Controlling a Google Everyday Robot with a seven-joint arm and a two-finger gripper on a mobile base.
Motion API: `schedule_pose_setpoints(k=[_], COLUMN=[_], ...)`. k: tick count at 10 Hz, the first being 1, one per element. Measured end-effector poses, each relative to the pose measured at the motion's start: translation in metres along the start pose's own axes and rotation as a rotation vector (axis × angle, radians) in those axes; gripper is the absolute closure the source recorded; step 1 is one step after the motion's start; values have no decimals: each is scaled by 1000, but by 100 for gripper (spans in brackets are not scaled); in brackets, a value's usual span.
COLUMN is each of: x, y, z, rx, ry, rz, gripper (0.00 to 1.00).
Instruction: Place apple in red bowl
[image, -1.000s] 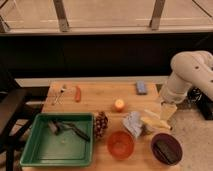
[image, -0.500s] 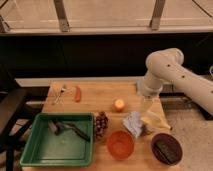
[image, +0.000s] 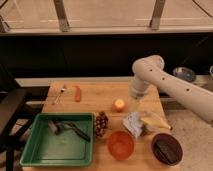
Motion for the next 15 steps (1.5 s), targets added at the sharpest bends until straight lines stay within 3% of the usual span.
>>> schedule_pose_setpoints(k=[3, 5, 9, 11, 12, 15], x=[-34, -48, -45, -43, -40, -41], y=[-21, -23, -21, -24, -32, -54], z=[13, 16, 16, 17, 20, 37], rx=[-5, -50, -60, -42, -8, 18], ry=[-17, -16, -10, -10, -17, -52], rz=[-40, -95, -94, -85, -71, -53], gripper=[40, 40, 40, 40, 40, 40])
